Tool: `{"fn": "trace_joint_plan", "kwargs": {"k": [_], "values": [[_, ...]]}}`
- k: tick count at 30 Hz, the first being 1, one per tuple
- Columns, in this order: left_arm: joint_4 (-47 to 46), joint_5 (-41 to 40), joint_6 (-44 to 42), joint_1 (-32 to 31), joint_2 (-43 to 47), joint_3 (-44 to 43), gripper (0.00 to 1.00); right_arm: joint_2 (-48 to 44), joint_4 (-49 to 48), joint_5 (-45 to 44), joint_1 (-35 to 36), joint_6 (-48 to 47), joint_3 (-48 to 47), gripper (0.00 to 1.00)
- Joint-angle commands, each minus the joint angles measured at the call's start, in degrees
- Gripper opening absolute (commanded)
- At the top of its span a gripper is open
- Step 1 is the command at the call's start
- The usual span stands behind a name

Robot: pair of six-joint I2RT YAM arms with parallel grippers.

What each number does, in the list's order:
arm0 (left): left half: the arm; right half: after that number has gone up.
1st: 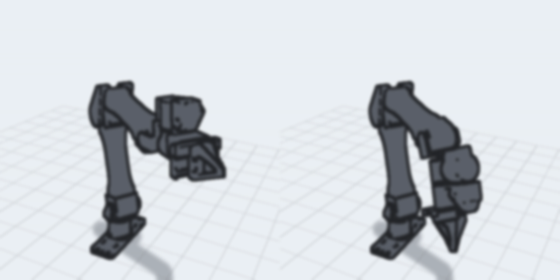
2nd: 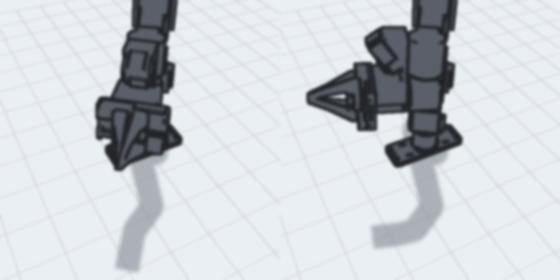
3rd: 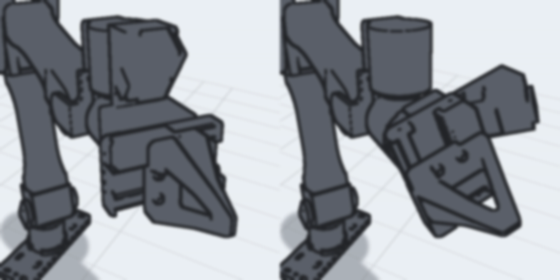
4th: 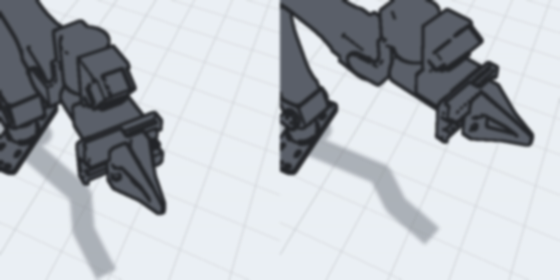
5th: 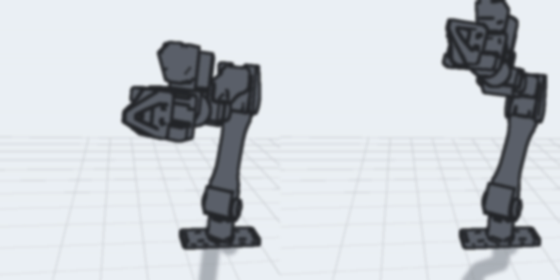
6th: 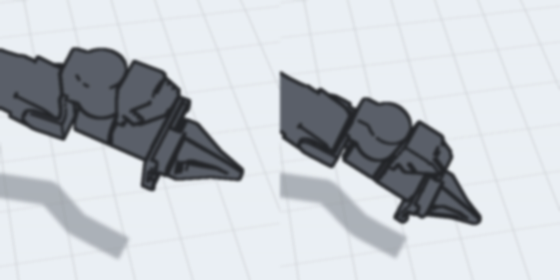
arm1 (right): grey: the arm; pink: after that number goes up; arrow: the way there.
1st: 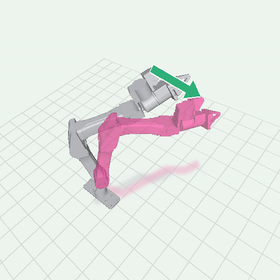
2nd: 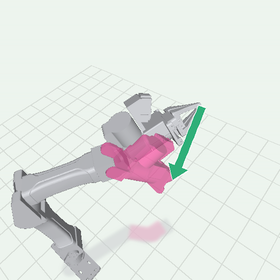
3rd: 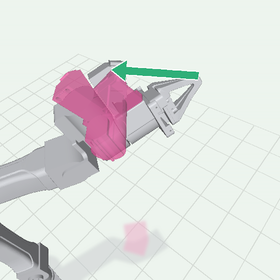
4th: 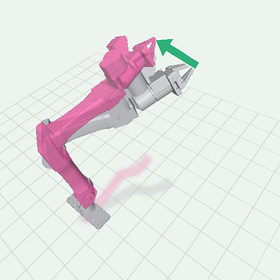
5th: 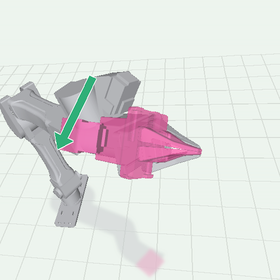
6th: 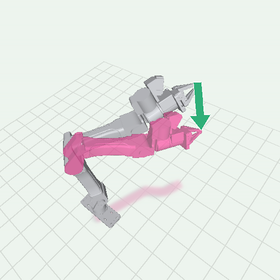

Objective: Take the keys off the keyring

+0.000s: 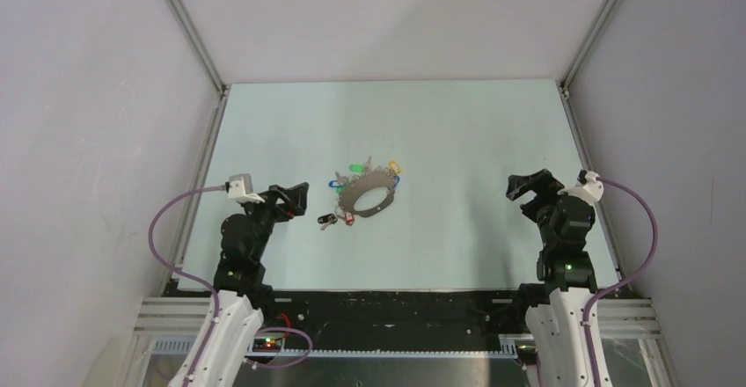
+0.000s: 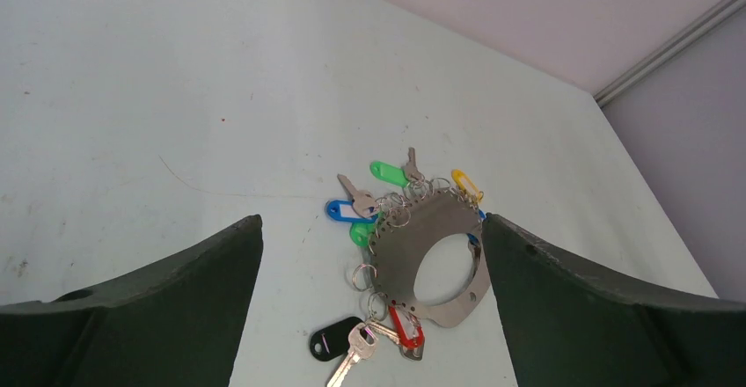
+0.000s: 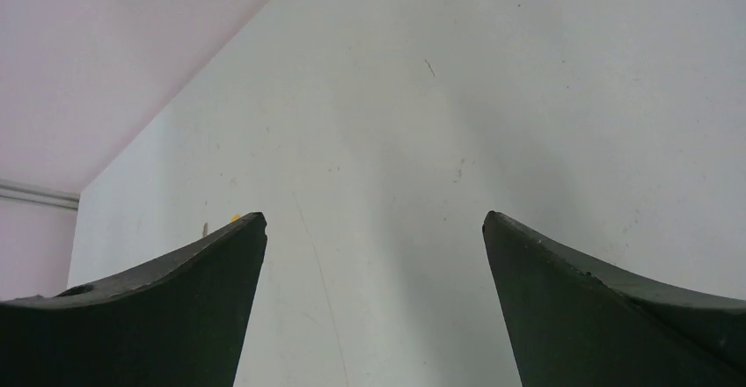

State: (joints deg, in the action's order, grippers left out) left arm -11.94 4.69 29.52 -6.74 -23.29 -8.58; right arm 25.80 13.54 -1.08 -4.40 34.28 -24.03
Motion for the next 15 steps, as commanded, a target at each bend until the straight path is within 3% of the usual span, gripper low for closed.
{"fn": "trace_joint_plan", "kwargs": {"k": [1, 6, 11, 15], "values": [[-2.0, -0.6, -0.7, -0.3, -0.2, -0.4, 0.98, -0.9, 0.4, -1.6, -0.3, -0.4, -2.5, 1.0], [-2.3, -0.6, -0.3, -0.3, -1.3, -0.4, 0.98, -1.3, 1.6, -3.0, -0.3, -0.1, -2.4, 1.0], [-4.7, -1.1, -1.1, -1.8, -9.8, -2.1, 0.98, -0.4, 2.7, -4.2, -0.3, -0.5, -2.4, 1.0], [-4.5, -12.4, -5.7, -12.2, -15.2, -5.5, 0.98, 1.6, 2.0, -2.3, -0.1, -0.6, -2.5, 1.0]]}}
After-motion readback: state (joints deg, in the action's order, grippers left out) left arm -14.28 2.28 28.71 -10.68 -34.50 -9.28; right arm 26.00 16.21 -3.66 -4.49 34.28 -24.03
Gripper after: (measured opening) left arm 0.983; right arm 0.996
